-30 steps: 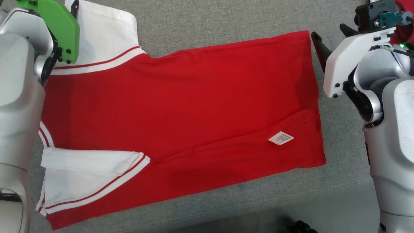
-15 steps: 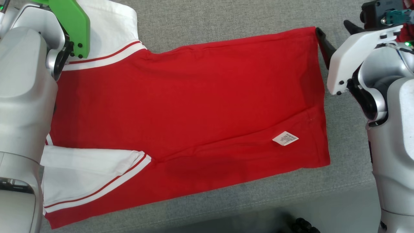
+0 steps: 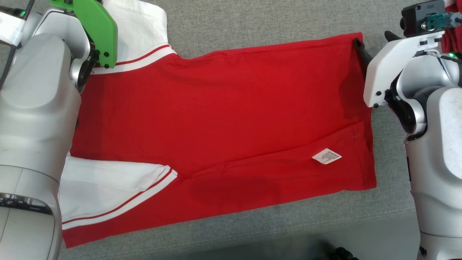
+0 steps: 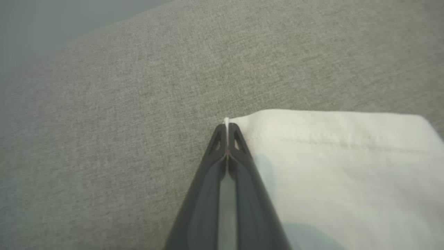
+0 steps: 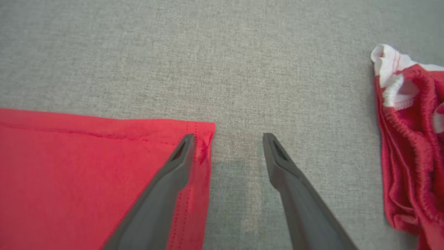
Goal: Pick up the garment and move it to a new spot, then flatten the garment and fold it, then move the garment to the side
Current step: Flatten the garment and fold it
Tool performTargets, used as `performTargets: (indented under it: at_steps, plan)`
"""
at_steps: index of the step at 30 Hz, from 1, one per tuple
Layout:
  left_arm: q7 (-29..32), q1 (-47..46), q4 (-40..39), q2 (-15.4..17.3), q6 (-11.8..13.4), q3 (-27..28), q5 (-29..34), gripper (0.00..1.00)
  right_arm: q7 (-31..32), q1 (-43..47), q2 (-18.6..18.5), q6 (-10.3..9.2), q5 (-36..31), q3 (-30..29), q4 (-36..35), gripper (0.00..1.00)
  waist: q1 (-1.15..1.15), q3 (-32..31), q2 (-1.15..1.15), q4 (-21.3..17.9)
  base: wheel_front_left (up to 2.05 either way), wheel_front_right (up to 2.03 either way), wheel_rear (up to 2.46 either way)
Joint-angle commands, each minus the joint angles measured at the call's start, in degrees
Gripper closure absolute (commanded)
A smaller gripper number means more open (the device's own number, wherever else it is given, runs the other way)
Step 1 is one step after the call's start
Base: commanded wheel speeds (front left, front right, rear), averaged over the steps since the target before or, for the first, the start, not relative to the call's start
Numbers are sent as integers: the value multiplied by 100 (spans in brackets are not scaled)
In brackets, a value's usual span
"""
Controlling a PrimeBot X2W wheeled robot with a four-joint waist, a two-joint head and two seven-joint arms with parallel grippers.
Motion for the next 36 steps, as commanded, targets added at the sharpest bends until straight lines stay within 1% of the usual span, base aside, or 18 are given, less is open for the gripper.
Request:
performTargets:
  at_steps: [1,5,7,8,9,10,11,12,13,14,16,23,30,32,36]
  plan:
    - [54,159,160,-45,-33,-69,-44,100,23,-54,3,-2,-1,14,48,4,0,13,0,17,0,0,0]
    - [16,132,242,-44,-41,-116,-76,100,93,-81,-5,-2,28,97,244,5,0,35,0,45,0,0,0]
    - [-22,130,276,-50,-43,-126,-96,100,118,-82,-1,-2,81,160,323,8,0,35,0,56,0,0,0]
    - [-36,125,295,-50,-45,-135,-109,100,112,-80,11,-2,100,186,354,10,0,33,0,59,0,0,0]
    - [-53,123,315,-47,-45,-142,-124,100,126,-68,15,-1,128,229,387,17,0,28,0,61,0,0,0]
    - [-71,123,341,-51,-47,-149,-129,100,154,-59,9,-1,153,265,423,26,0,21,0,63,0,0,0]
    - [-75,118,362,-52,-47,-155,-127,100,174,-50,-2,-1,182,290,450,52,0,14,0,64,0,0,0]
    - [-105,112,379,-55,-48,-160,-141,100,181,-43,-9,-2,206,303,469,67,0,7,0,68,0,0,0]
    - [-135,105,394,-58,-49,-166,-151,100,188,-42,-23,-2,225,316,486,93,0,1,0,71,0,0,0]
    - [-158,97,404,-62,-50,-175,-155,100,189,-44,-41,-2,244,325,497,100,0,-5,0,74,0,0,0]
    - [-294,73,394,-65,-41,-181,-155,100,110,-69,-80,-6,237,323,484,100,0,-16,0,83,0,0,0]
    - [-1033,5,298,-84,118,-100,-179,100,-240,-161,-84,-6,127,189,479,100,0,-115,0,124,0,0,0]
    - [-1962,-58,212,-59,419,-53,-111,100,-520,-172,-10,-6,-3,-12,635,100,0,-247,0,213,0,0,0]
    - [-2165,-87,227,-24,421,-64,-97,100,-559,-161,21,-6,-3,-47,689,100,0,-276,0,236,0,0,0]
    - [-2483,-41,192,-117,444,-31,-172,100,-667,-115,-6,-6,-1,-131,761,100,0,-343,0,354,0,0,0]
